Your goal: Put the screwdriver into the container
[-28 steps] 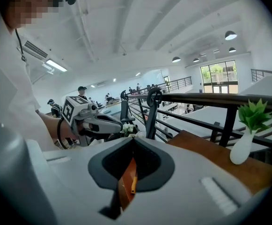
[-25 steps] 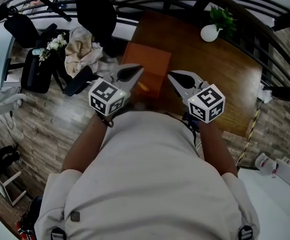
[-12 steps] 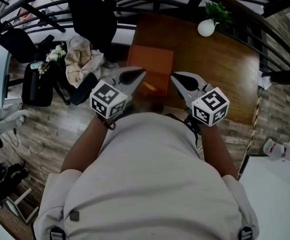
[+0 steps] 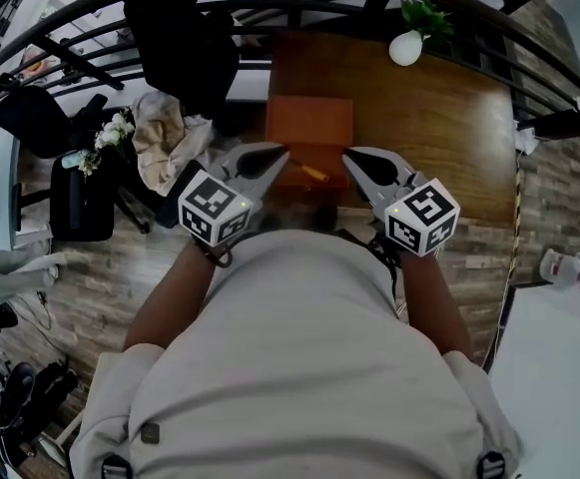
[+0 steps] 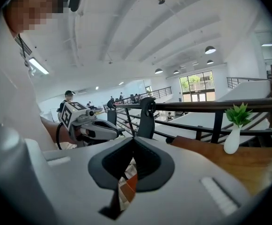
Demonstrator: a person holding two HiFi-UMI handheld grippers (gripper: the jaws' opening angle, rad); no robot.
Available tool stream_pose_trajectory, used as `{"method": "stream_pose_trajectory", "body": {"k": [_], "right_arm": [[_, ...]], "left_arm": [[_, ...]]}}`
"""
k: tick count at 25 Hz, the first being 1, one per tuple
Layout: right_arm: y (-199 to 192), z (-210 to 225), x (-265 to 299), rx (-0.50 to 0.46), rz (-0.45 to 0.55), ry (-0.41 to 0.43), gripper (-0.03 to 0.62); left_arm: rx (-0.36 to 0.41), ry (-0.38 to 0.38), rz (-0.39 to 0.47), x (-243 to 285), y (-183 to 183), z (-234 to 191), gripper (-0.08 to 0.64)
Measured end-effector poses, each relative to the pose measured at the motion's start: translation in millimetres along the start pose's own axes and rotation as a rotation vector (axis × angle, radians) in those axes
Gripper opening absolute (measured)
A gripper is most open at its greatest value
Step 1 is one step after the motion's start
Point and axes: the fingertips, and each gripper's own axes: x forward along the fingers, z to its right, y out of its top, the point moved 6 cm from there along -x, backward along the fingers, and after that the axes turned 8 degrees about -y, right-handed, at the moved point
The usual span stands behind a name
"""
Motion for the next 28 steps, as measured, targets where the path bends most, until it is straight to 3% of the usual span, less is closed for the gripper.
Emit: {"method": "stream_pose_trajectory", "body": {"k": [9, 18, 28], "right_arm": [[-0.9, -42.2, 9.5, 0.015, 0.018, -0.085, 0.008], [-16.1, -86.8, 17.7, 0.053, 0.041, -0.116, 0.008], [-30.4, -82.7, -16.8, 0.082, 0.047, -0.142, 0.008]], "left_arm": [[0.017, -0.079, -0.005, -45.0, -10.8, -7.8, 0.003], [0.029, -0.152, -0.024, -74.5, -26.8, -7.8, 0.003], [0.006, -0.185, -0.030, -53.7, -33.6, 15.3, 0.004]]}}
